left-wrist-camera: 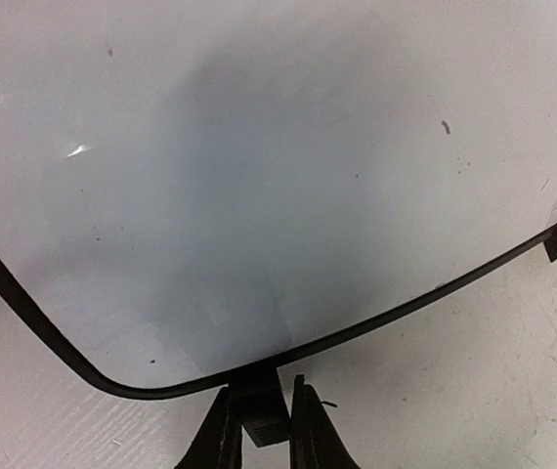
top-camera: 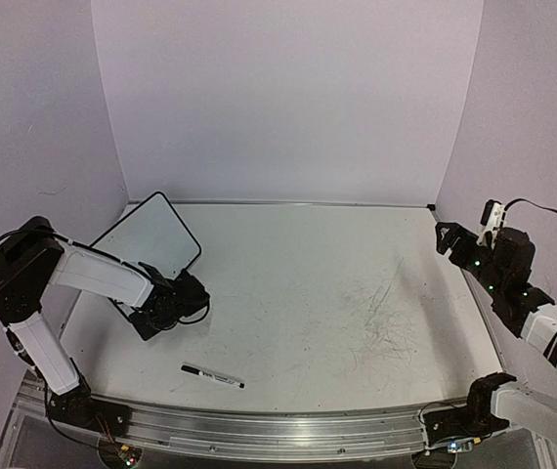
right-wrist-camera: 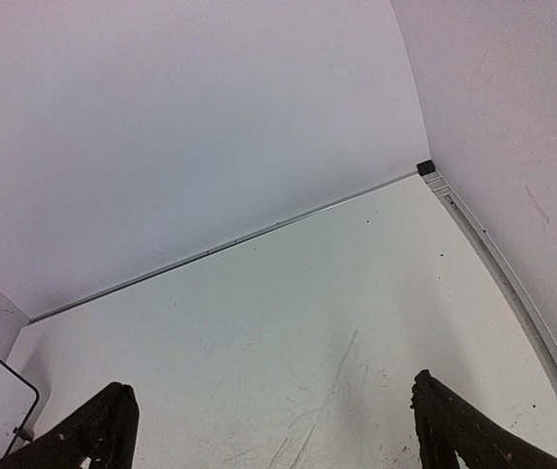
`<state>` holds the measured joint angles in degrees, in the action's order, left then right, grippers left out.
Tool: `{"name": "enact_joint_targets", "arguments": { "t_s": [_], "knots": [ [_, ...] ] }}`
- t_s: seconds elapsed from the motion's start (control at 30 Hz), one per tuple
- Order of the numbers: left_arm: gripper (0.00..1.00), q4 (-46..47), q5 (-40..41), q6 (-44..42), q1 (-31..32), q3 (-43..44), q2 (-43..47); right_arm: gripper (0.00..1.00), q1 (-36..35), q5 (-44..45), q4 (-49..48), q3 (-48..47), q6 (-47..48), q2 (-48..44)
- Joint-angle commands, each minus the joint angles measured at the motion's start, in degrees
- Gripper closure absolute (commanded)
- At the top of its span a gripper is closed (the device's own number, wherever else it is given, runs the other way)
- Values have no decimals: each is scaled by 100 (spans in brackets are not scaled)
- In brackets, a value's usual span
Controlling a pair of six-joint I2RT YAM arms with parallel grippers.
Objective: Write a sentence on the whiteboard
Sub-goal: Move the whiteboard to the center of the board.
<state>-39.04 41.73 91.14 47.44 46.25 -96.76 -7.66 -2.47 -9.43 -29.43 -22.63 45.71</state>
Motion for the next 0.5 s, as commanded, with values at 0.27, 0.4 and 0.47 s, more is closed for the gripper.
{"name": "enact_joint_targets", "arguments": {
  "t_s": [0.27, 0.4, 0.47],
  "knots": [
    [100, 298, 201, -1117, 928, 1049, -703, 2, 6, -40, -199, 7, -31, 57],
    [100, 297, 375, -1293, 1242, 1349, -911, 2, 2, -33, -202, 11, -30, 52],
    [100, 299, 441, -1377, 1395, 1511, -1034, 2, 1, -29, -200, 18, -33, 49]
  ]
}}
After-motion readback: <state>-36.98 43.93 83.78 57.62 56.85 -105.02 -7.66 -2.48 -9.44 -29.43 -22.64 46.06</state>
